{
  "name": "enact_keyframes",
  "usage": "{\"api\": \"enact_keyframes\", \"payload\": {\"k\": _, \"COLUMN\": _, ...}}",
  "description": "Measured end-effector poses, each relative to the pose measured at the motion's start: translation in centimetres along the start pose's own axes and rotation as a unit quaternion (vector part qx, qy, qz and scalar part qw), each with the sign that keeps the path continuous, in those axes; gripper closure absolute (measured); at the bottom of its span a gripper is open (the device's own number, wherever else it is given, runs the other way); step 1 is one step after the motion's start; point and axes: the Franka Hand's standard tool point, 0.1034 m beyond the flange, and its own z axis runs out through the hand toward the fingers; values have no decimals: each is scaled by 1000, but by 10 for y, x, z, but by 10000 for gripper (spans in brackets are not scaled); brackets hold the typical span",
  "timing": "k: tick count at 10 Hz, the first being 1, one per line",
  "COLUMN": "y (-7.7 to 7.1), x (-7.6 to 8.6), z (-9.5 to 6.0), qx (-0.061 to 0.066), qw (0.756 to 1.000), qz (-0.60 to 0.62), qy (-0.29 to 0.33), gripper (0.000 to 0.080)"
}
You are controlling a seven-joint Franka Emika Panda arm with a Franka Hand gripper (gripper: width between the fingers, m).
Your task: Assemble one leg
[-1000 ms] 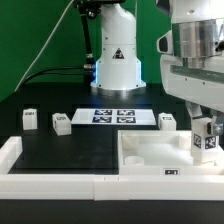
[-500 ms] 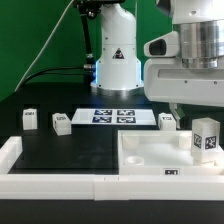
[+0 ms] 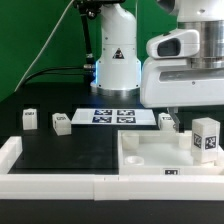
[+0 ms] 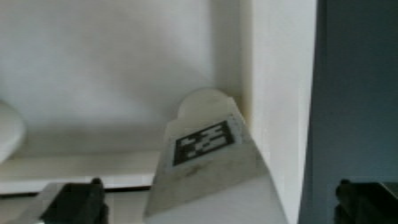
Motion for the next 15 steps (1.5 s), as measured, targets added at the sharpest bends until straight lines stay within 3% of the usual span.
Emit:
{"api": "enact_keyframes", "payload": {"k": 1, "y": 1, "x": 1, "z": 0, "qx": 0, "qw": 999, "qz": -35, "qy": 3, "gripper": 150}}
{"api": "enact_keyframes", "payload": {"k": 2, "y": 1, "x": 1, "z": 0, "qx": 0, "qw": 999, "qz": -35, "qy": 3, "gripper": 274}}
{"api": "enact_keyframes", "payload": {"k": 3, "y": 1, "x": 1, "z": 0, "qx": 0, "qw": 999, "qz": -34, "qy": 3, "gripper": 274}}
{"api": "enact_keyframes", "payload": {"k": 5, "y": 1, "x": 1, "z": 0, "qx": 0, "qw": 999, "qz": -34, "qy": 3, "gripper": 510}}
{"api": "enact_keyframes", "payload": {"k": 9, "y": 3, "x": 1, "z": 0, "qx": 1, "qw": 1000, "qz": -3, "qy": 3, "gripper": 509}}
{"api": "enact_keyframes", "payload": {"k": 10, "y": 3, "x": 2, "z": 0, "qx": 10, "qw": 997, "qz": 80, "qy": 9, "gripper": 509}}
{"api": "enact_keyframes", "payload": {"k": 12, "y": 3, "x": 3, "z": 1, "qx": 18, "qw": 977, "qz": 213, "qy": 14, "gripper": 509}}
{"api": "enact_keyframes", "payload": {"k": 14, "y": 2, "x": 3, "z": 1, "qx": 18, "qw": 940, "qz": 340, "qy": 12, "gripper": 509}}
{"api": "enact_keyframes", "payload": {"k": 15, "y": 1, "x": 2, "z": 1, "qx": 15, "qw": 910, "qz": 414, "qy": 12, "gripper": 509}}
